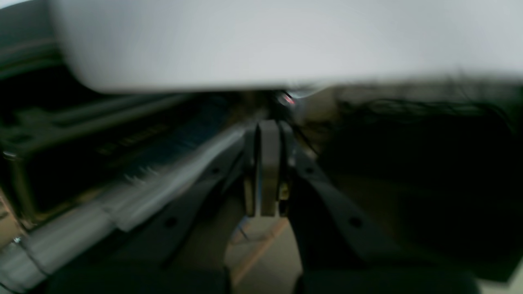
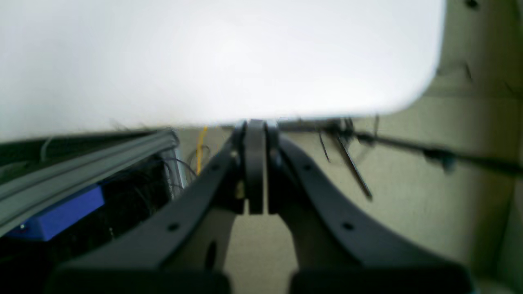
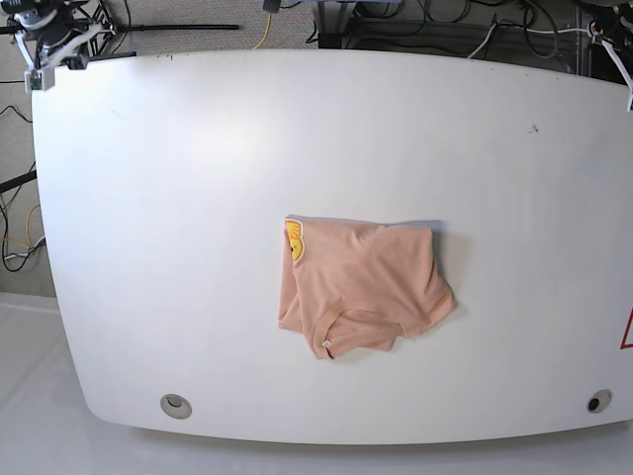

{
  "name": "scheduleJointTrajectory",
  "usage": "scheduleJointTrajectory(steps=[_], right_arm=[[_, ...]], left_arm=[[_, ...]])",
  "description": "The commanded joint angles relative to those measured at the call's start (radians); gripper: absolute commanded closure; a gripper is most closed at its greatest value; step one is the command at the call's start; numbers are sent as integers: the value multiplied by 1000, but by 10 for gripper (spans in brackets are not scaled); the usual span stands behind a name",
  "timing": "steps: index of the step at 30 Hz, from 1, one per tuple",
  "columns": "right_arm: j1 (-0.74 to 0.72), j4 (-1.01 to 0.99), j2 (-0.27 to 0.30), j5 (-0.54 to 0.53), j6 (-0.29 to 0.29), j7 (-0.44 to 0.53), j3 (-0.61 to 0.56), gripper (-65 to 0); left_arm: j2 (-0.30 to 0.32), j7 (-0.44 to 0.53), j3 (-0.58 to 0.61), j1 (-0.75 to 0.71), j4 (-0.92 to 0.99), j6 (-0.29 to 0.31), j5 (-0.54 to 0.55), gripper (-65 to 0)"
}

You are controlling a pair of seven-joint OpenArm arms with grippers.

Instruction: Fold the T-shirt properly

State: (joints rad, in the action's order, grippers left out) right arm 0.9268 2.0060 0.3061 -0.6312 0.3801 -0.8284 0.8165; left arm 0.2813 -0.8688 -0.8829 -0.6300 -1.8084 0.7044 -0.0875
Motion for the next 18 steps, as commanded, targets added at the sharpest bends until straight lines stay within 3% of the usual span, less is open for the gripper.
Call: scheduleJointTrajectory(steps=[1,5,9,11,15,18], right_arm=[[82,9,-37,-5,15,51,36,0],[148,-12,-101,46,52,102,39,0],[163,-40,-203,179,124,142,39,0],[157,-67,-281,308,191,171,37,0],[93,-146,-387,537,318,235,22,0],[19,-253,-456,730,318,291,25,0]], left_arm=[[-20,-3,-12,-58,-14,-6,-11,0],[-73,-3,-3,-121,-11,-6,-14,0],[-130,43,61,-189,-6,-6,-56,0],[-178,109,107,-215,17,-6,-116,0],[-216,214,159,-219,135,-6,-223,0],[-218,313,198,-209,253,-6,-304,0]])
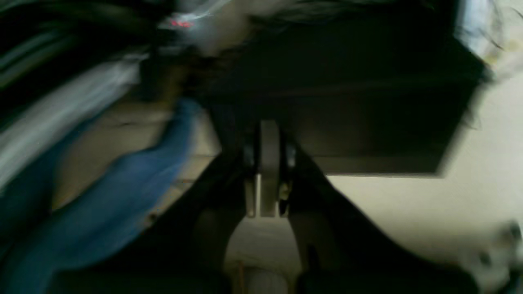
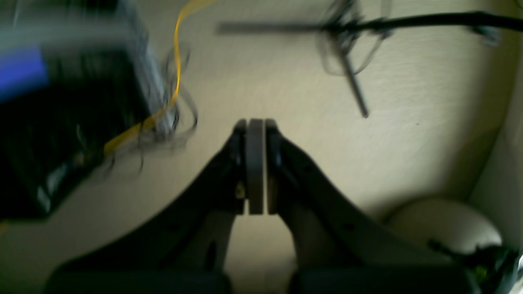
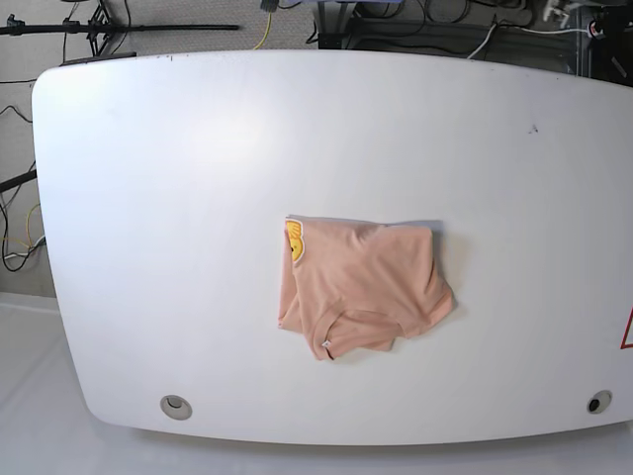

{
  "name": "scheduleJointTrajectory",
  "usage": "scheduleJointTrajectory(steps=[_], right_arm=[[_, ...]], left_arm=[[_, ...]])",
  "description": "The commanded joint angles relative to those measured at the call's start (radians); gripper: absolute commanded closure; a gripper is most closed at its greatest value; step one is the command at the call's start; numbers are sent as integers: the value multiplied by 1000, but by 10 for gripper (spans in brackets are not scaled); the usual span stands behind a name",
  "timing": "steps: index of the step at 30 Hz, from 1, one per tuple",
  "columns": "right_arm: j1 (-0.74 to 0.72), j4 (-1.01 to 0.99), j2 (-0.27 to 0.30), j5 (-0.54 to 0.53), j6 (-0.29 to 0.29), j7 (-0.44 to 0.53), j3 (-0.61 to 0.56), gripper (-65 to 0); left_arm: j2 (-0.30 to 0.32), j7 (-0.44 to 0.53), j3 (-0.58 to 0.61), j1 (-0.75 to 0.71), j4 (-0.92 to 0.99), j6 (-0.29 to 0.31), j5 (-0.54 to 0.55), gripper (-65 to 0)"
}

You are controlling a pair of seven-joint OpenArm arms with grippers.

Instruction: Fold the T-shirt properly

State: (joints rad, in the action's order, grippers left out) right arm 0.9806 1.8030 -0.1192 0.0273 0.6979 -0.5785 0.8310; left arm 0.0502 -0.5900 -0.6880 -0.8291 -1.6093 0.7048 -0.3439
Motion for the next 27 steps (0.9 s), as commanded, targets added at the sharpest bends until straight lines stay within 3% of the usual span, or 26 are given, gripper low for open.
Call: scheduleJointTrajectory(steps=[1,5,11,15,22,24,27], right_arm=[[-59,-81,-38,115,0,58,12,0],[-176,-283,-38,293,0,147,44,0],[-309,-592,-38,352,0,271,96,0],[-409,-803,-38,448,0,375,129,0],[-581,-1216,34,627,0,573,221,0],[-619,-1333,63,667,-4,630,239,0],[-682,-1528,117,716,-88,719,265,0]], left_arm=[[12,61,12,0,82,-7,-65,0],[1,193,34,69,248,-7,-197,0],[-23,359,35,189,488,-7,-387,0],[-22,480,35,288,696,-7,-504,0],[7,582,35,471,1061,-7,-668,0],[27,611,37,521,1157,-50,-683,0],[53,658,41,594,1314,-149,-696,0]])
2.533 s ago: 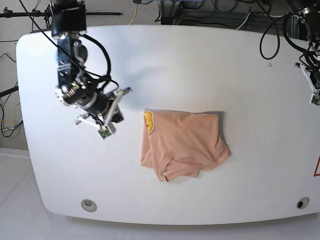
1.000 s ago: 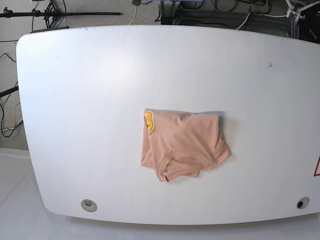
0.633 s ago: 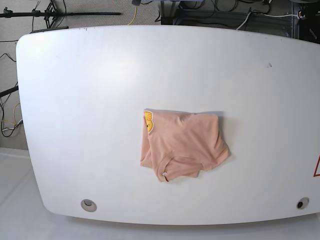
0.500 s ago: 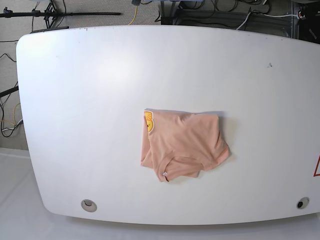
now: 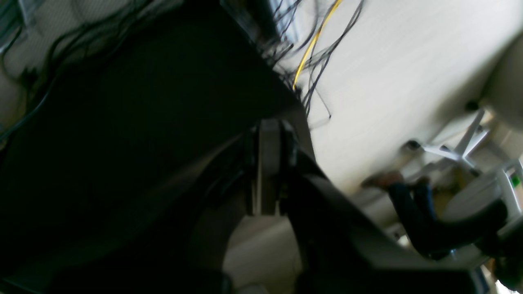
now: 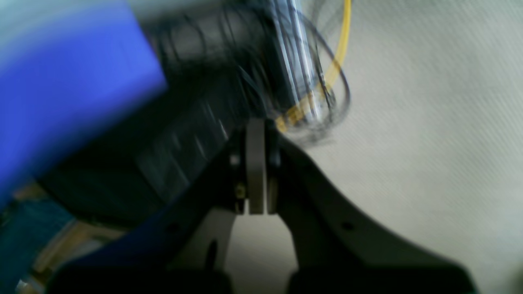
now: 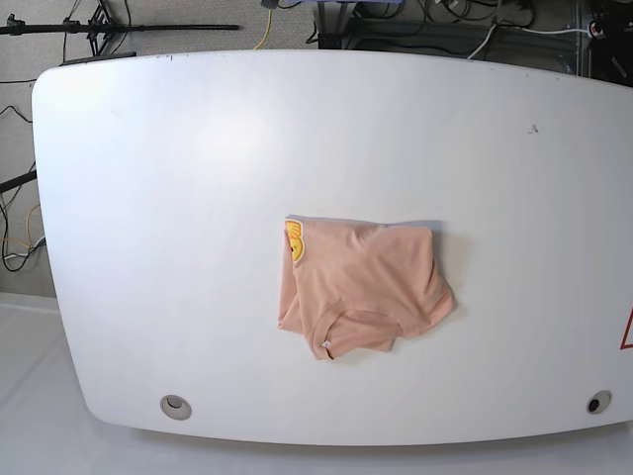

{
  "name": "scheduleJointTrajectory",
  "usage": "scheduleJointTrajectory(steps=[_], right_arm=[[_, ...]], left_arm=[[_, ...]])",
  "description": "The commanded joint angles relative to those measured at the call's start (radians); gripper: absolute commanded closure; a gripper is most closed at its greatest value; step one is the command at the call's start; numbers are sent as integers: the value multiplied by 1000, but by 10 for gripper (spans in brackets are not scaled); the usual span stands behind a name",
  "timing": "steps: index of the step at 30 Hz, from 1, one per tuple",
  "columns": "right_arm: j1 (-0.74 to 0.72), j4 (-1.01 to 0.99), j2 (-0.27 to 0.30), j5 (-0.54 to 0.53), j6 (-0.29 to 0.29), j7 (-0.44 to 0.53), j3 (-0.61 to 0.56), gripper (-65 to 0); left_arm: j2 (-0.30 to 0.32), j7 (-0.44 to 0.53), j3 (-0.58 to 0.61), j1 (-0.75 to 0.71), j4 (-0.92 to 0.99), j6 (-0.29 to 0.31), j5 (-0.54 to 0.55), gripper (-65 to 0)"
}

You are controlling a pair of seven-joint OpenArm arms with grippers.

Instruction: Fold the T-shirt properly

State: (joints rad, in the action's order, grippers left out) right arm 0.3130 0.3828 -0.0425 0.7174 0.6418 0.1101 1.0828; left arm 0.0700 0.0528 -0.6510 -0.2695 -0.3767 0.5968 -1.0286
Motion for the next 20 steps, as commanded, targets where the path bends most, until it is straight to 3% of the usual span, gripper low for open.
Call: scheduleJointTrajectory(steps=[1,5,11,15,20], right_arm=[[-36,-180,62,41,-67,59,18,0],[-99,-382,126,84,-193,147,20,0],[-163,-383,149,186,-359,173,20,0],[-176,-383,142,224,-400,127,21,0],[-200,-383,140,236,-406,92,21,0]], left_arm=[[44,28,7,60,141,-76,-20,0],[72,51,27,141,299,-170,-48,0],[70,54,43,206,377,-257,-54,0],[43,48,69,218,377,-262,-51,0],[27,48,76,223,377,-262,-51,0]])
